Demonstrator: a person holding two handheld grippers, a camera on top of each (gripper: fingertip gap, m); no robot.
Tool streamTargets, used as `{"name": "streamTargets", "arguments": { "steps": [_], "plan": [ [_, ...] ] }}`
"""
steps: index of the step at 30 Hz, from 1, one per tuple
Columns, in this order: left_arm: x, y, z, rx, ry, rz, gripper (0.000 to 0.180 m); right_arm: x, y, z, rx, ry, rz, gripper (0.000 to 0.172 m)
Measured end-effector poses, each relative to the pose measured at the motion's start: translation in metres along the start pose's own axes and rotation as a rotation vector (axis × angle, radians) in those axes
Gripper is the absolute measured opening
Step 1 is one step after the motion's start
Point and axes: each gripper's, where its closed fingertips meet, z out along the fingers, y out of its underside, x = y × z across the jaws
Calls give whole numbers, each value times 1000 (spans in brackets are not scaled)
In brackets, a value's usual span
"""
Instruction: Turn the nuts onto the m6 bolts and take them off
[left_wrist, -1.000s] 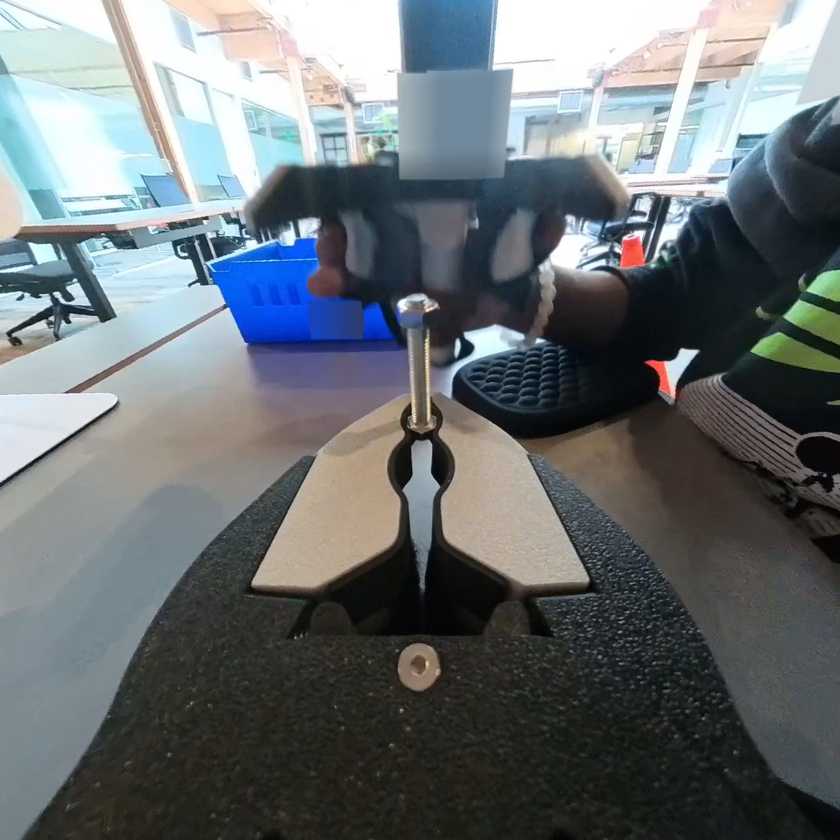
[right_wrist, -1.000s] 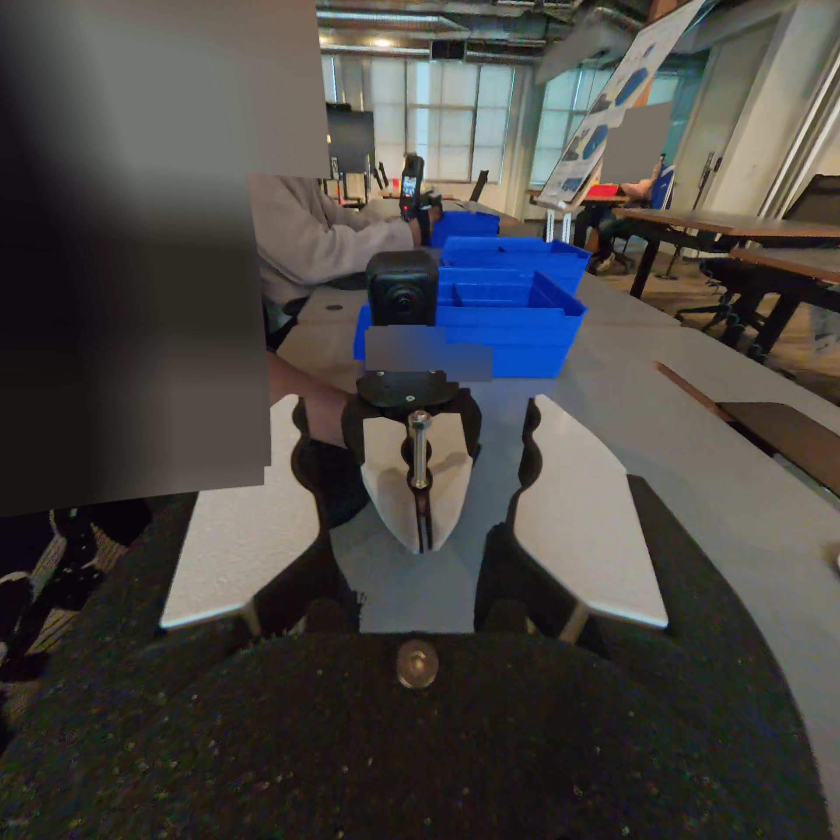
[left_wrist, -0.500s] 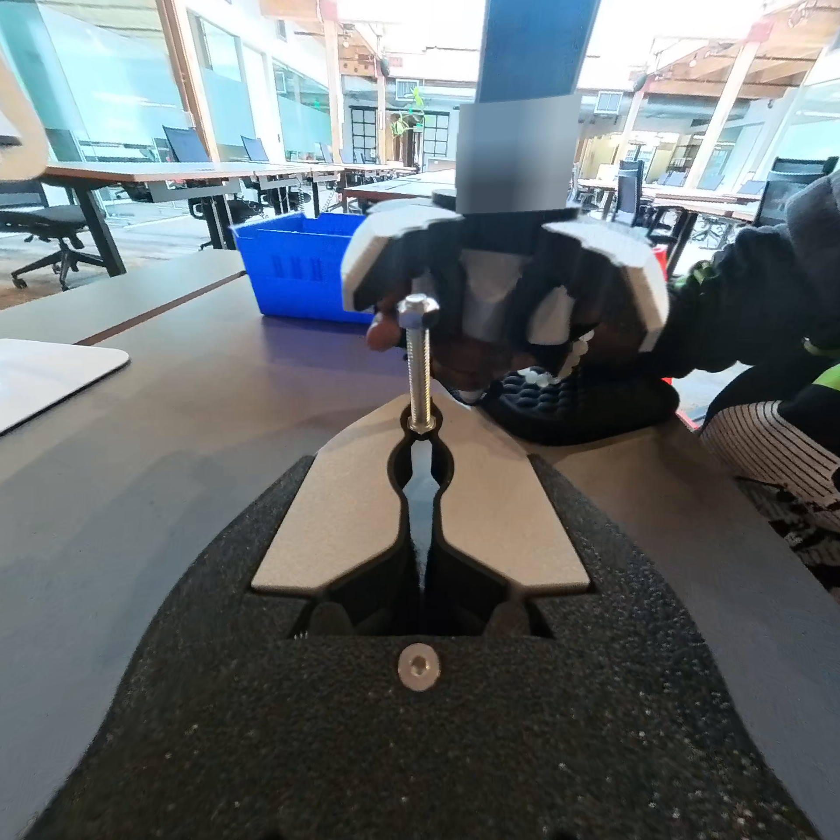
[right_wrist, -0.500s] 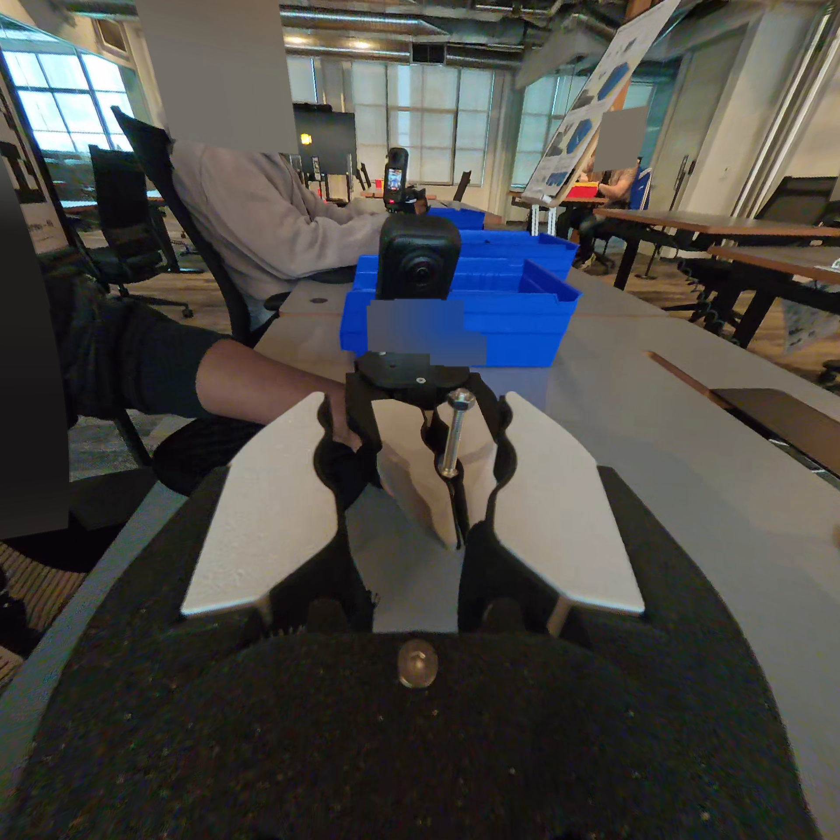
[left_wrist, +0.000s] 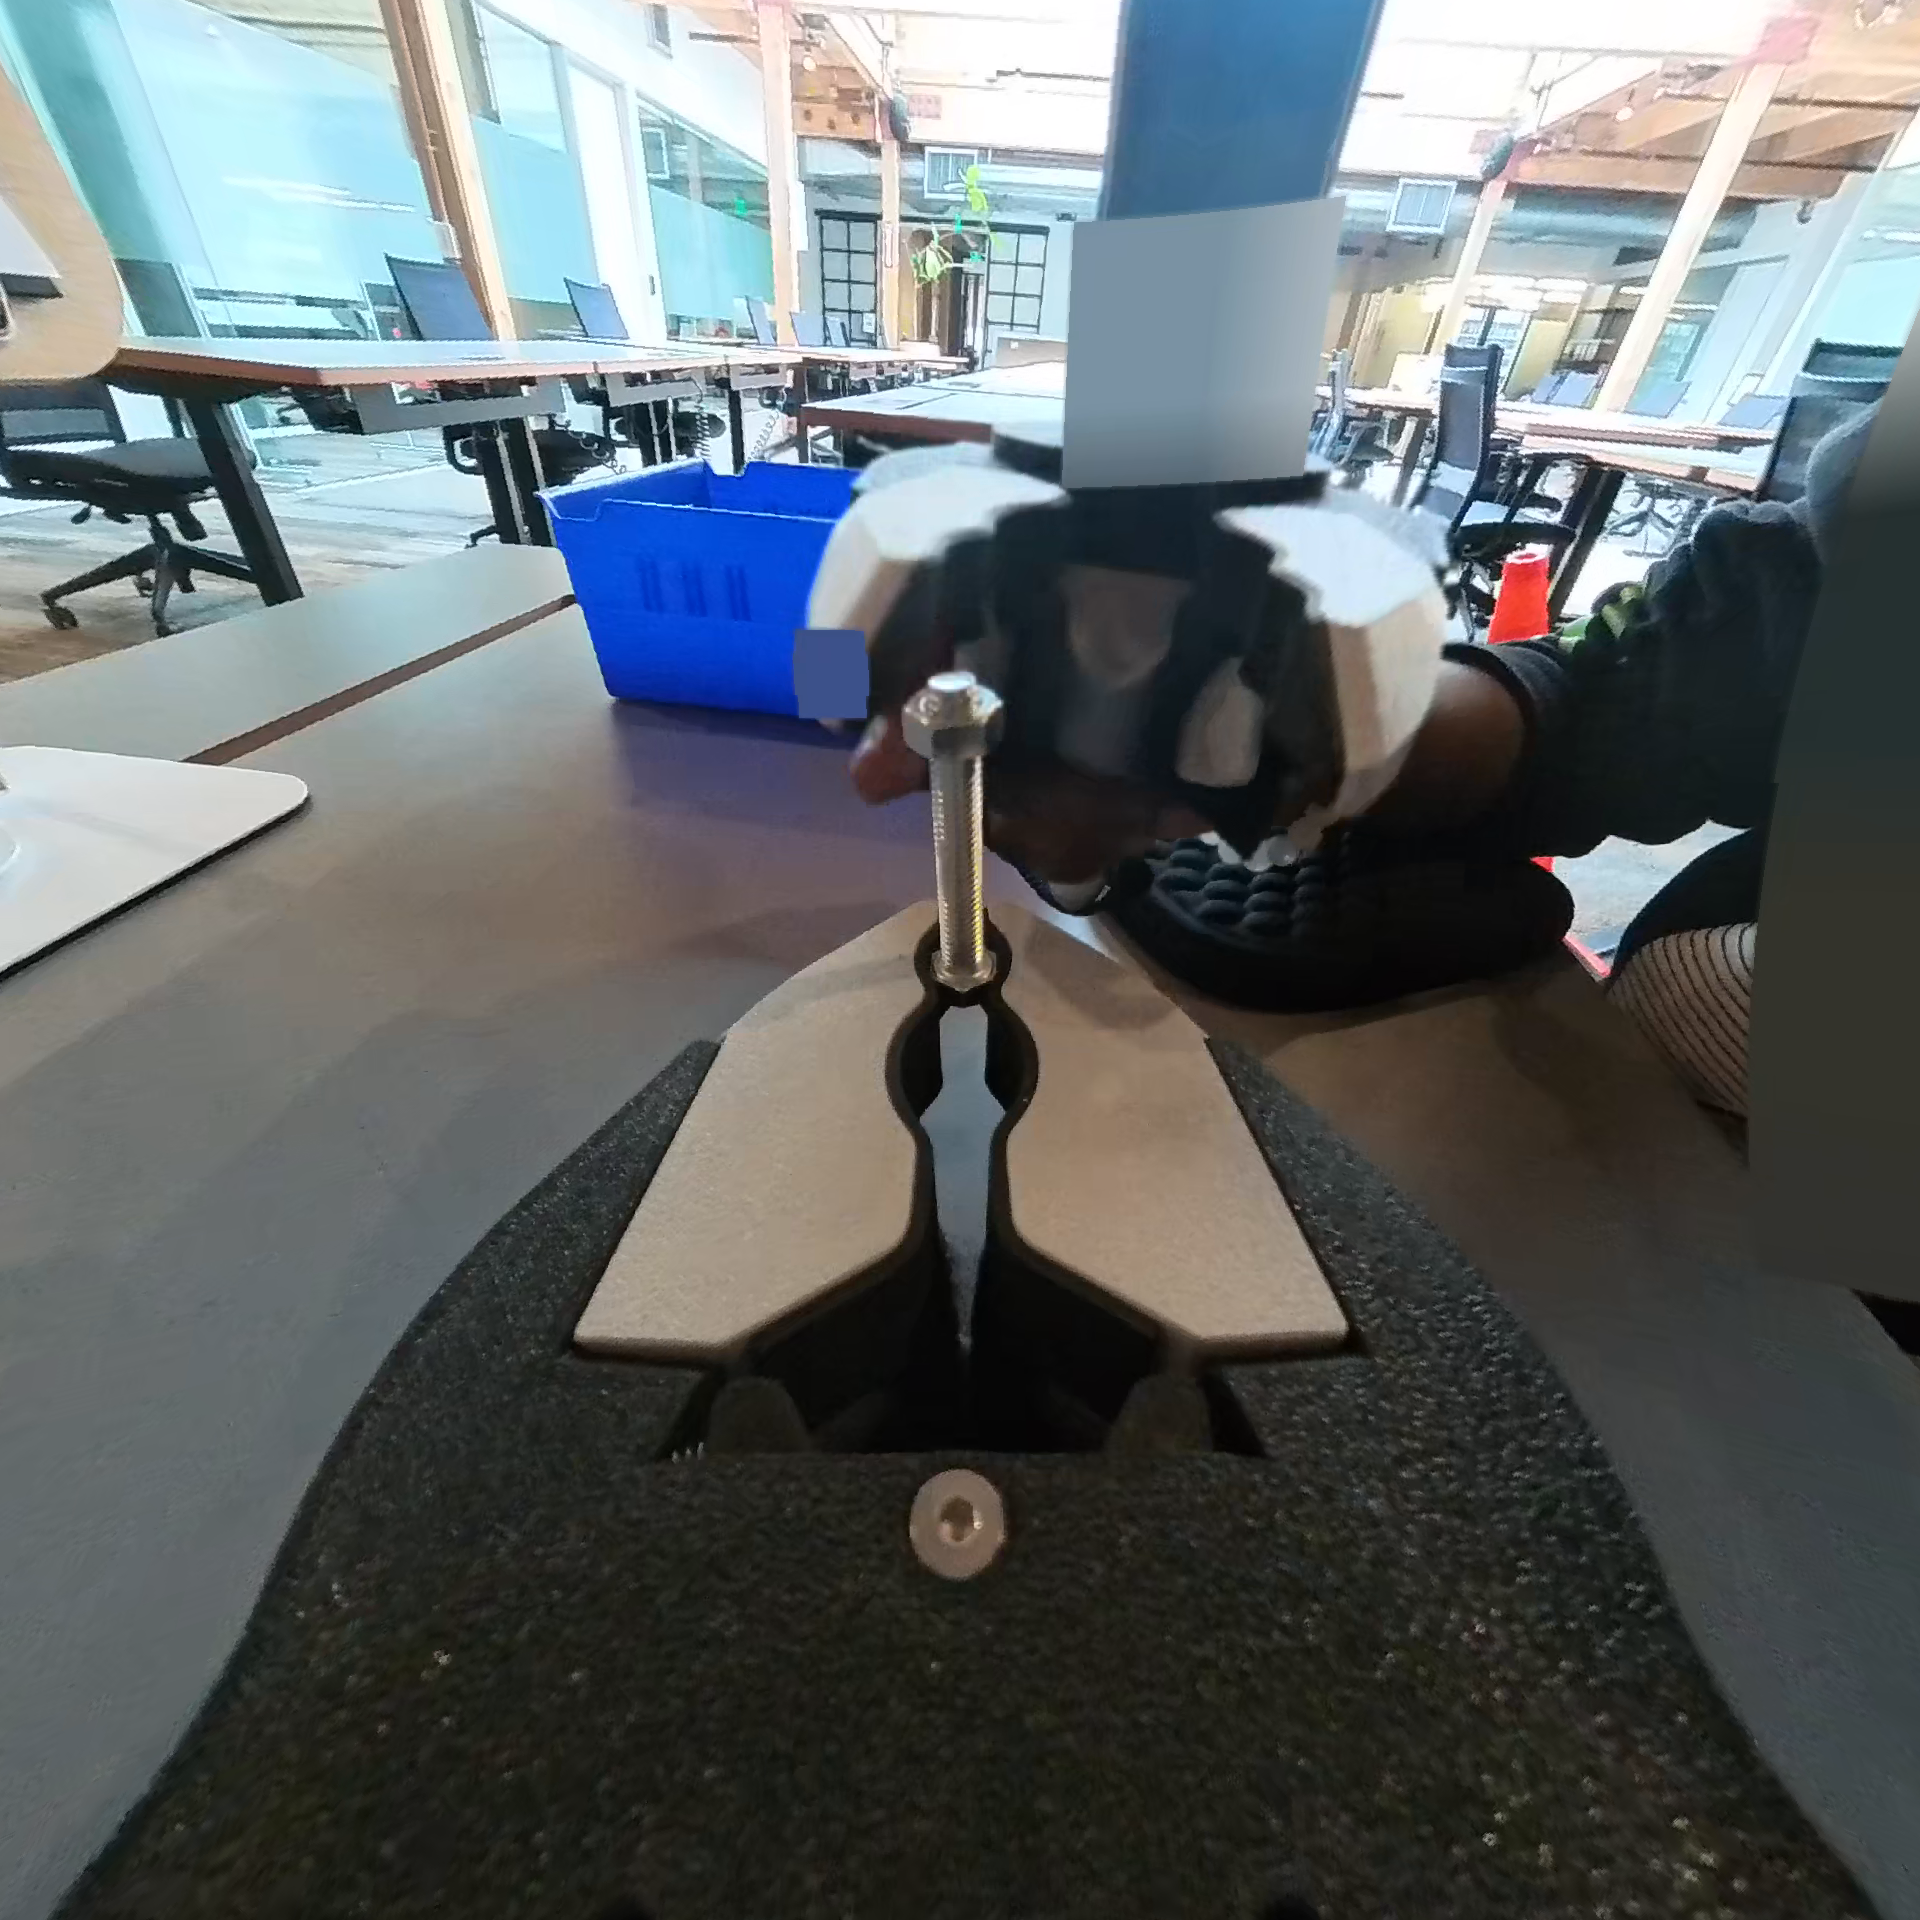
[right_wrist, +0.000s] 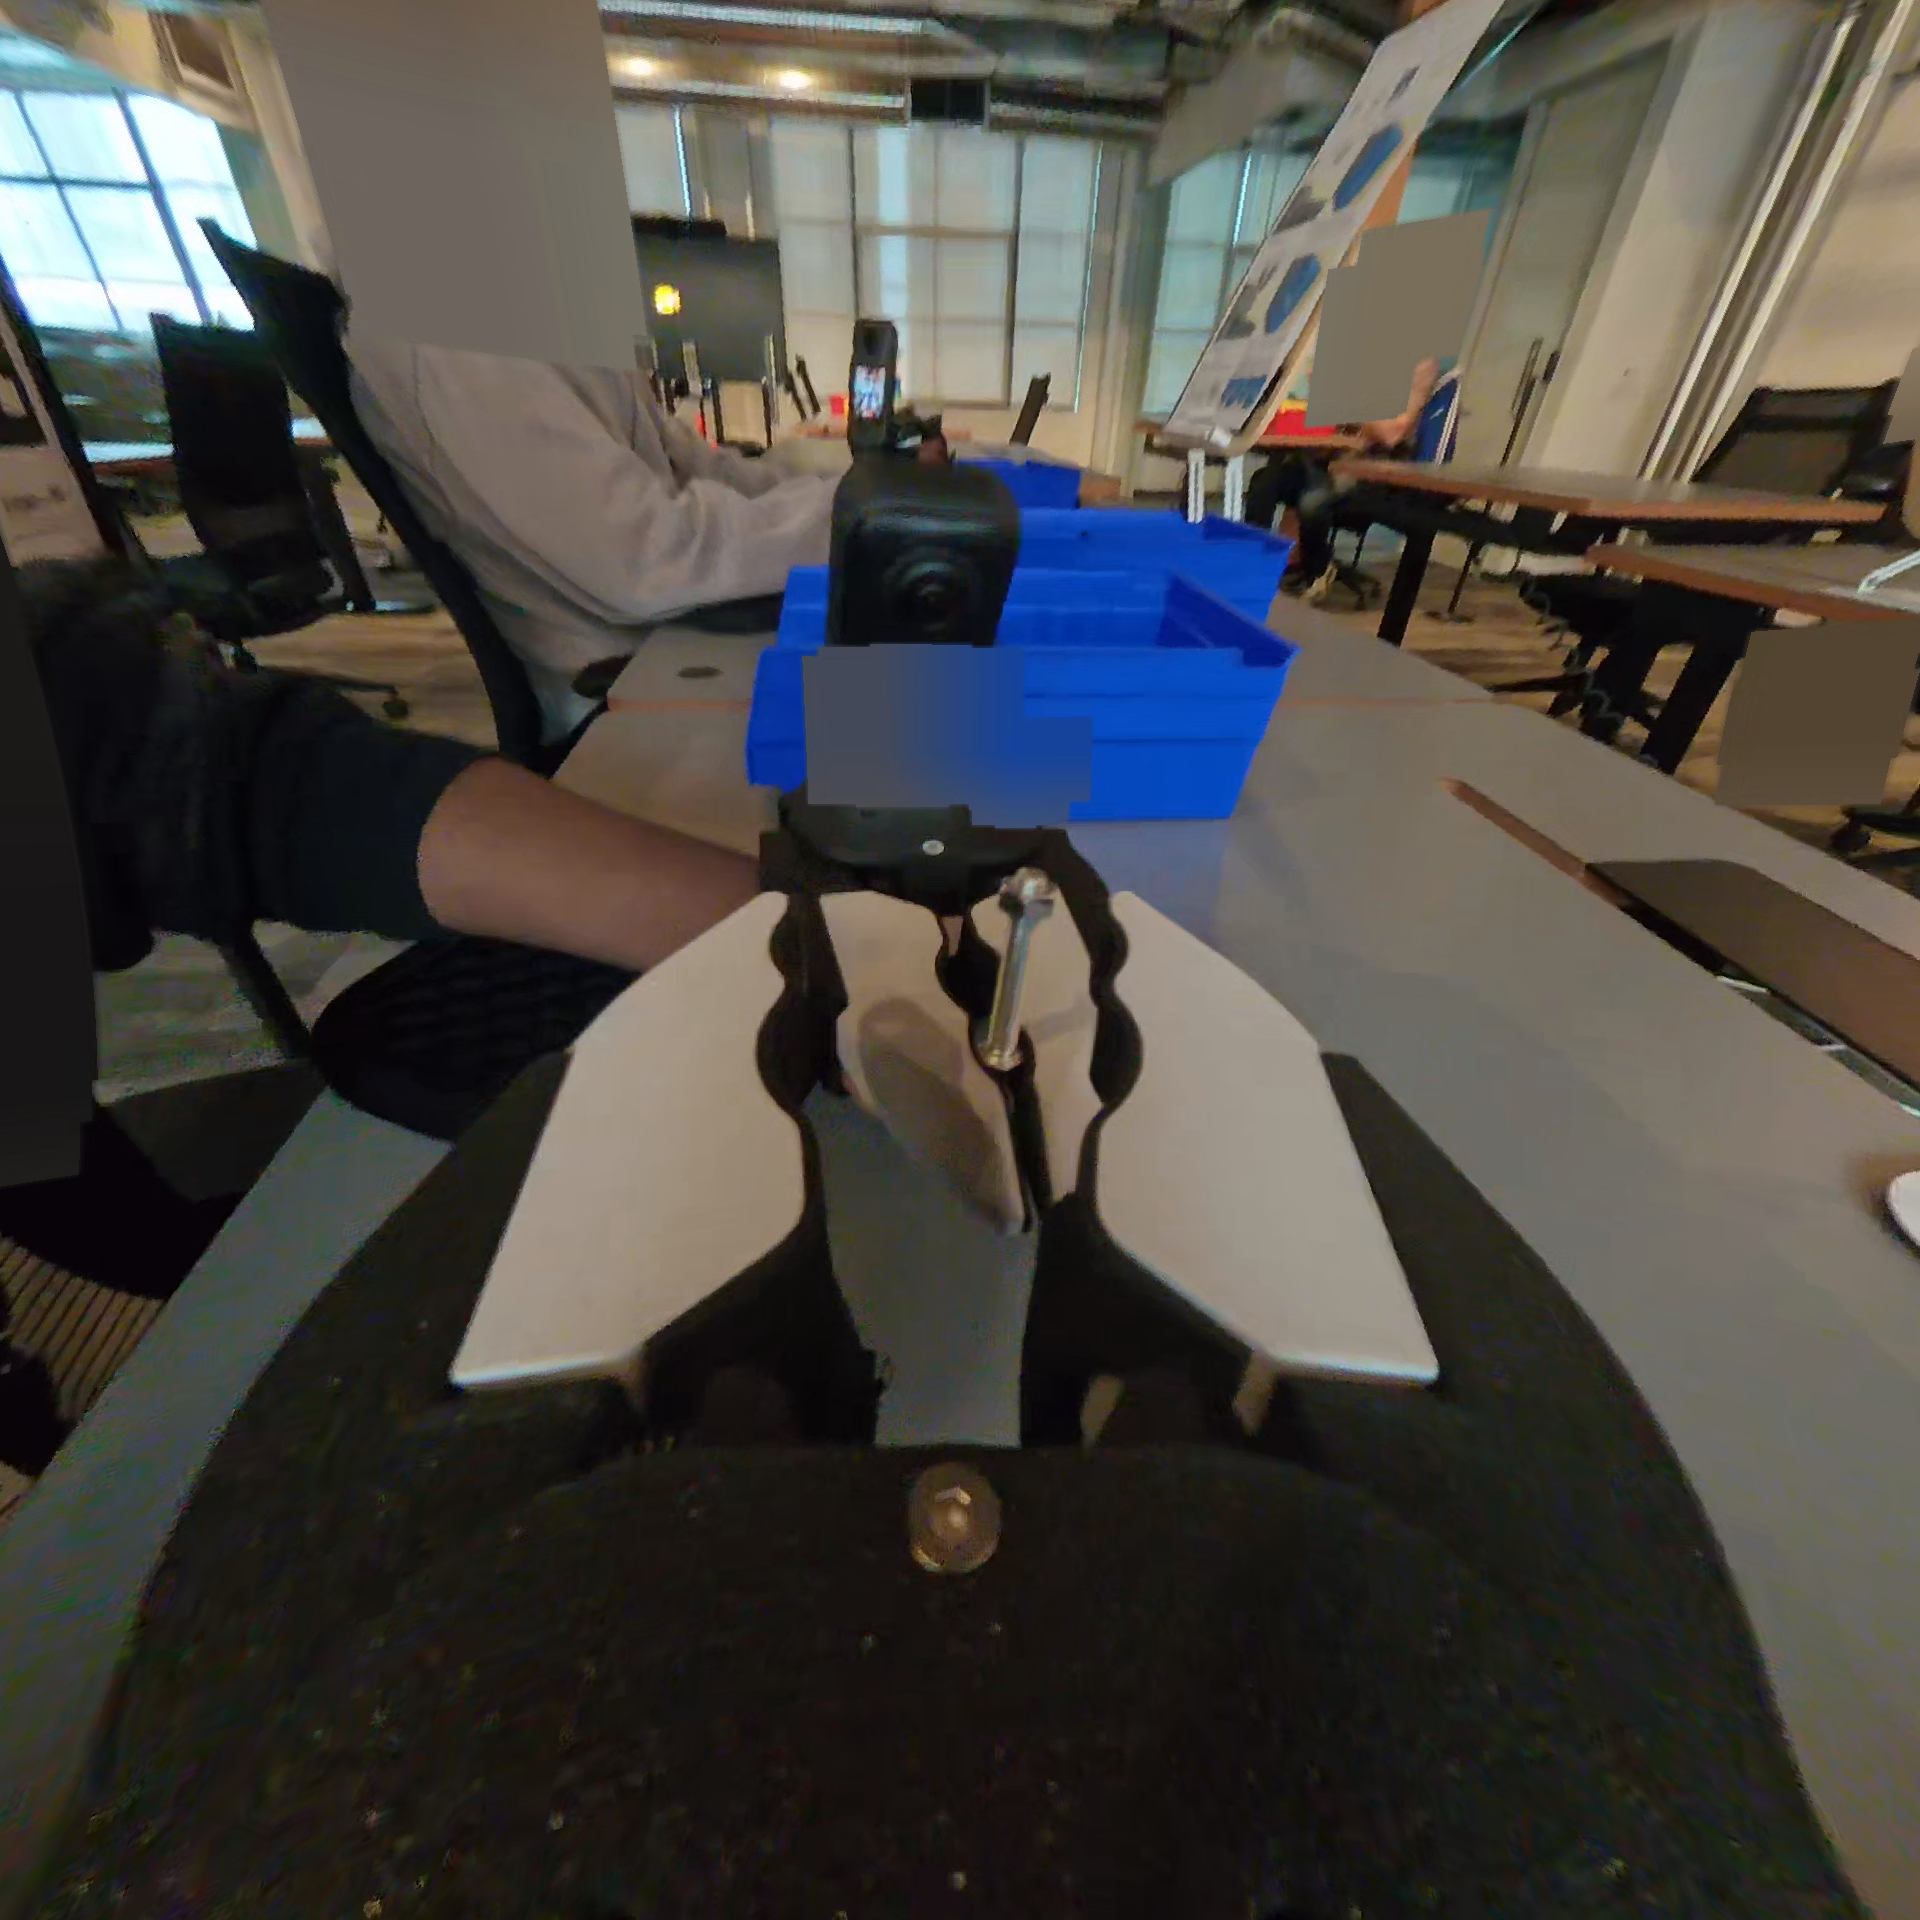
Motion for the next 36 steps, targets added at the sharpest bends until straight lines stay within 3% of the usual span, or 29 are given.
{"name": "streamTargets", "arguments": {
  "steps": [4,6,9,10,13,15,17,20,21,24,25,26,28,31,32,34,36],
  "plan": [
    [-3,-2,-2,15,-11,-16,3,-5,1,-3,-4,-18,-31,11],
    [-2,-2,-1,13,-10,-14,3,-2,-5,-5,36,-1,-29,12],
    [-1,-1,-1,5,-6,-3,3,5,-4,-2,42,37,-8,53],
    [-1,0,-1,3,-5,-3,3,3,-2,0,29,24,-3,57],
    [-1,-1,-1,9,-7,-6,3,-3,1,1,5,2,-23,40],
    [-2,-1,-2,13,-11,-10,3,-3,-2,-4,18,9,-64,11],
    [-2,-1,-2,13,-10,-14,3,0,-7,-7,48,29,-55,12],
    [-1,0,-1,5,-7,-3,3,5,-7,-4,60,46,-24,49],
    [-1,0,-1,2,-7,-1,3,1,-6,-2,51,23,-27,50],
    [-1,0,-1,2,-8,0,3,-3,-1,0,11,24,-51,37],
    [-2,0,-1,3,-11,-1,3,-4,-3,-2,13,20,-68,17],
    [-2,0,-1,5,-11,-5,3,-6,-5,-4,28,7,-74,10],
    [-2,-1,-1,8,-10,-9,3,-2,-7,-6,48,21,-49,12],
    [-1,0,0,2,-8,0,3,5,-2,-2,35,50,-22,48],
    [-1,0,0,0,-7,2,3,3,0,0,21,37,-22,51],
    [-1,0,0,1,-8,0,3,-2,3,2,-3,17,-31,44],
    [-2,0,-1,5,-9,0,3,-1,2,-1,1,38,-63,21]
  ]
}}
